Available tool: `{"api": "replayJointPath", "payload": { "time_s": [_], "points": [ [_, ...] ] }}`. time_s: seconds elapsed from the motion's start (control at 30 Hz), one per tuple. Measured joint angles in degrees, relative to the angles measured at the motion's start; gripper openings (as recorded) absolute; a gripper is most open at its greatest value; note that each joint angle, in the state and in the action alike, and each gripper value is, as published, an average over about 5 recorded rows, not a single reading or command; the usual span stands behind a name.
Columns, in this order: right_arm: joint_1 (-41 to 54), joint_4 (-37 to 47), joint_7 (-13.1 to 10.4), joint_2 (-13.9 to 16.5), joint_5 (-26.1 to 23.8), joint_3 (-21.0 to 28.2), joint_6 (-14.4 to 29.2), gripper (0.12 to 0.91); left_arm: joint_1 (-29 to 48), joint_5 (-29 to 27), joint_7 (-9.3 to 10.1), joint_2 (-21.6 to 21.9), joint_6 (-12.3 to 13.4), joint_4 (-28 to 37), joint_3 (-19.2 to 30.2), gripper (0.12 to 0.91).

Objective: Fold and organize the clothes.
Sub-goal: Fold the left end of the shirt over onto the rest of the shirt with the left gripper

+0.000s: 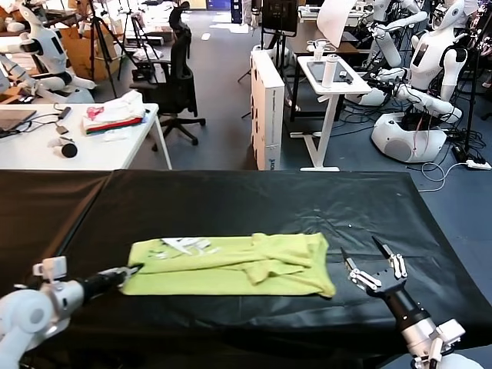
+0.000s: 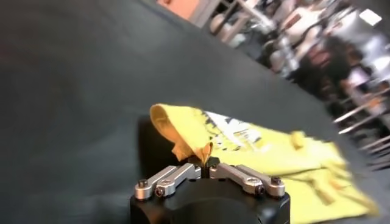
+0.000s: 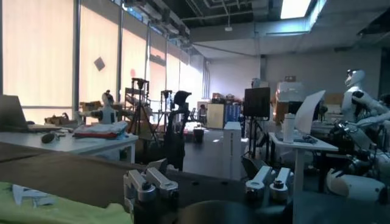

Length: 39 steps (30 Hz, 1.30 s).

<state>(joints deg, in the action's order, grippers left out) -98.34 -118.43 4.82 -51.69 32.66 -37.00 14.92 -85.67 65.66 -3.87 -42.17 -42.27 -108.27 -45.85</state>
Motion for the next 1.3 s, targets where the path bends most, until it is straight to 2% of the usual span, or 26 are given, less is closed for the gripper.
{"api": "replayJointPath", "payload": {
  "time_s": [0.23, 0.37, 0.5, 0.63, 0.83, 1.1, 1.3],
  "points": [
    [1.6, 1.2, -0.2, 0.0, 0.4, 0.9, 0.0, 0.907, -6.6, -2.0, 1.71, 2.3, 0.0, -1.9, -11.0, 0.175],
    [1.7, 1.4, -0.4, -0.3, 0.4, 0.7, 0.0, 0.907, -9.3, 0.2, 4.58, 1.5, 0.0, -4.4, -15.0, 0.175],
    [1.0, 1.0, -0.4, -0.8, -0.1, 0.0, 0.0, 0.907, -9.3, 3.3, 7.75, -1.2, 0.0, -8.7, -15.1, 0.175],
    [0.0, 0.7, -0.4, -1.6, -1.5, -0.9, 0.0, 0.907, -7.1, 5.6, 9.96, -5.6, 0.1, -13.1, -11.2, 0.175],
    [-2.0, 0.5, -0.5, -4.1, -4.5, -2.1, -0.4, 0.907, -2.4, 5.2, 12.02, -12.4, 0.1, -17.0, -0.1, 0.175],
    [-4.0, 0.8, -0.1, -7.1, -6.5, -3.5, -0.1, 0.907, 5.0, 3.3, 14.77, -19.9, 0.1, -16.7, 15.4, 0.175],
    [-4.1, 0.9, -0.1, -7.9, -6.6, -3.9, -0.2, 0.907, 10.6, 3.0, 16.31, -24.1, 0.1, -14.9, 23.0, 0.175]
  ]
}}
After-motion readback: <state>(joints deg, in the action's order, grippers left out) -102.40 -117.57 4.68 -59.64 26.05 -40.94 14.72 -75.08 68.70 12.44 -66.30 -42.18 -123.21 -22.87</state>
